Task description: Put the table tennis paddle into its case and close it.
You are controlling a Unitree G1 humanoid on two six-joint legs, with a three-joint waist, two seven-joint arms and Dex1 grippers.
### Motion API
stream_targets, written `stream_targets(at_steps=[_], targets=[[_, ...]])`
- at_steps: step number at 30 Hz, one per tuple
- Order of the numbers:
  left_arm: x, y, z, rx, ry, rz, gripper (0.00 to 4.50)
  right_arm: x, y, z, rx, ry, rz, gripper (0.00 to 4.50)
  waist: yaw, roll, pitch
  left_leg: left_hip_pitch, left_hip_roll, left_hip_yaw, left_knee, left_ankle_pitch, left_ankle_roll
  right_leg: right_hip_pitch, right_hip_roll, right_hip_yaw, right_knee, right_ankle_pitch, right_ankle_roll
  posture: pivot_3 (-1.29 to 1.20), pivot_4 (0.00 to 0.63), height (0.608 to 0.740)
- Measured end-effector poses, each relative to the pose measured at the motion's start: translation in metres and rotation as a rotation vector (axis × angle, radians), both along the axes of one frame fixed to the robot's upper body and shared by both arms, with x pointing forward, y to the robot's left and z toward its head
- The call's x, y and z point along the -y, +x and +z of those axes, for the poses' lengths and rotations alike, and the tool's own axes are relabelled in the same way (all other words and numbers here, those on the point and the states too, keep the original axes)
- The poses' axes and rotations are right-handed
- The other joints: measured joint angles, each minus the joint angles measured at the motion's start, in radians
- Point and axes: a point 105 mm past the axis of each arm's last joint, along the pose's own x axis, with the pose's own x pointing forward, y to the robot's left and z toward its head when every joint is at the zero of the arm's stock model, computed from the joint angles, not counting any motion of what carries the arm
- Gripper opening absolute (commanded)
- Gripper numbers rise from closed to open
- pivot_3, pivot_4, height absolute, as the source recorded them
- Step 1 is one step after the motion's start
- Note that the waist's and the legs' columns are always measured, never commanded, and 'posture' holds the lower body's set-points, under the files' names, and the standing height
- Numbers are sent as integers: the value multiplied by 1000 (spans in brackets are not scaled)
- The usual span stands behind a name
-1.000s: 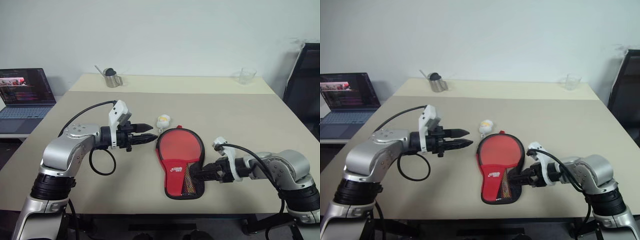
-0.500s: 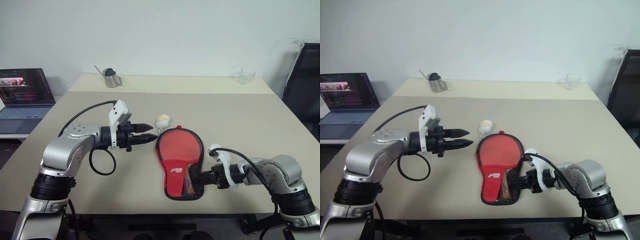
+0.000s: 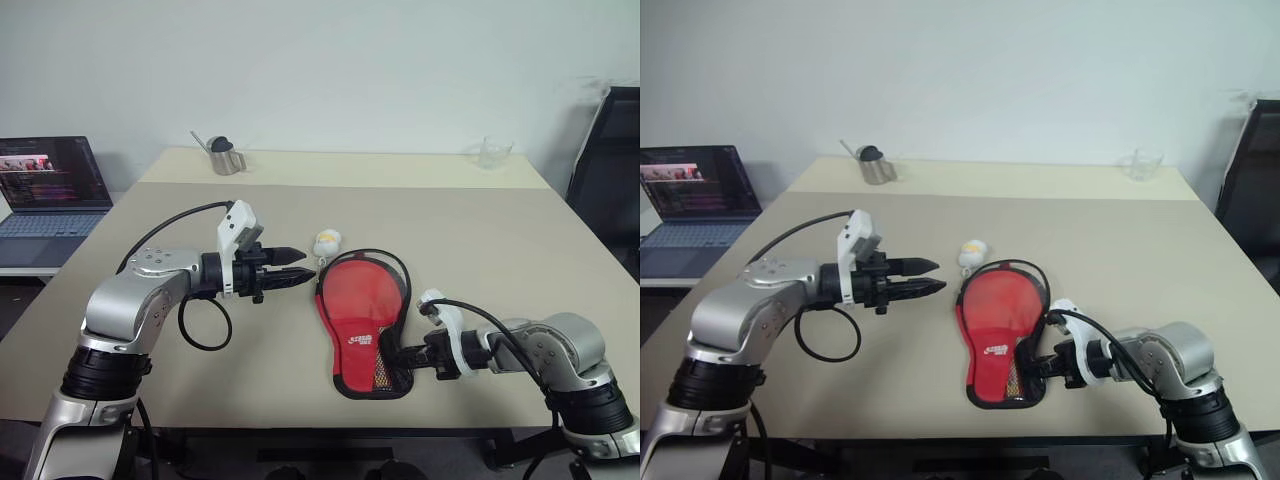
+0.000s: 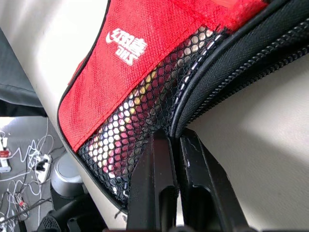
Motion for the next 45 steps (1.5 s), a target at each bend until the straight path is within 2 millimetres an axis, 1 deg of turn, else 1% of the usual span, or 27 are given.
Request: stream_targets(at_steps=[8, 16, 19, 20, 27, 28, 30, 31, 34, 36, 38, 40, 41, 42, 43, 45], targets=[[3, -1, -3, -12, 9, -12, 2356, 0, -18, -2, -33, 0, 46, 25, 0, 0, 0, 0, 0, 0, 0, 0, 0, 0, 0, 0, 0, 0, 0, 0, 150, 740], [4, 0, -4, -13, 16, -18, 2356, -4, -22, -3, -47, 7, 46, 25, 0, 0, 0, 0, 0, 0, 0, 0, 0, 0, 0, 0, 0, 0, 0, 0, 150, 740], [5, 4, -3, 3, 21, -6, 2356, -4, -21, -3, -45, 11, 41, 713, 0, 0, 0, 0, 0, 0, 0, 0, 0, 0, 0, 0, 1, 0, 0, 0, 150, 740], [4, 5, -4, 3, 19, 0, 2356, -4, -21, -3, -47, 11, 42, 1003, 0, 0, 0, 0, 0, 0, 0, 0, 0, 0, 0, 0, 1, 0, 0, 0, 150, 740], [4, 7, -6, 4, 21, 6, 2356, -6, -26, 1, -64, 43, 81, 3330, 0, 0, 0, 0, 0, 0, 1, 0, 0, 0, 1, 0, 1, 0, 0, 0, 150, 740], [4, 8, -6, 9, 20, 4, 2356, -4, -28, 3, -64, 43, 91, 3670, 0, 0, 0, 0, 0, -1, 1, 0, 0, 0, 1, 0, 1, 0, 0, 0, 150, 740], [4, 9, -4, 14, 19, 6, 2356, 7, -31, 7, -48, 3, 116, 4359, 1, 0, 0, 0, 0, -1, 1, 0, 0, 1, 1, 0, 1, 0, 0, 0, 150, 740], [3, 10, -4, 14, 18, 12, 2356, 16, -33, 10, -36, -29, 126, 4473, 3, 0, 0, 0, 0, 0, 1, 0, 0, 1, 0, 0, 0, 0, 0, 0, 150, 740], [0, 13, -4, 20, 20, 25, 2356, 37, -38, 16, -6, -93, 152, 4473, 6, 0, 0, 0, -1, -1, 1, 0, 0, 3, 0, -1, -2, 0, 1, 0, 150, 740], [-3, 17, -4, 28, 23, 42, 2356, 51, -38, 19, 21, -134, 161, 4473, 6, 0, 0, 0, -1, -1, 1, 0, 0, 3, 0, -1, -2, 0, 1, 0, 150, 740], [-7, 24, -3, 43, 31, 76, 2356, 61, -30, 23, 75, -164, 151, 4473, 5, 0, 0, 0, -1, -1, 1, 0, 0, 3, 0, -1, -2, 0, 1, 0, 150, 740], [-11, 34, 2, 70, 33, 120, 2356, 75, -13, 27, 144, -198, 98, 4473, 3, -1, 0, 1, -1, -1, 2, 0, 0, 3, 0, -1, -1, 0, 1, 0, 150, 740], [-14, 40, 5, 85, 31, 146, 2356, 80, 0, 33, 196, -205, 61, 4473, 1, -1, 0, 1, -1, -1, 2, 0, 0, 3, 0, 0, -1, 0, 1, 0, 150, 740], [-16, 44, 8, 97, 28, 169, 2356, 81, 13, 43, 265, -192, 25, 4473, -2, -1, 0, 2, -1, -1, 2, 0, 0, 3, 0, 0, 0, 0, 1, 0, 150, 740], [-15, 49, 11, 112, 22, 191, 2356, 78, 29, 59, 362, -164, -14, 4473, -4, -1, 1, 3, -1, -1, 2, 0, 0, 3, 0, 1, 1, 0, 1, 0, 150, 740], [-17, 58, 13, 127, 15, 233, 2356, 68, 51, 88, 524, -102, -62, 4473, -5, -1, 1, 3, 0, -1, 1, 0, 0, 3, 1, 1, 1, 0, 1, 0, 150, 740]])
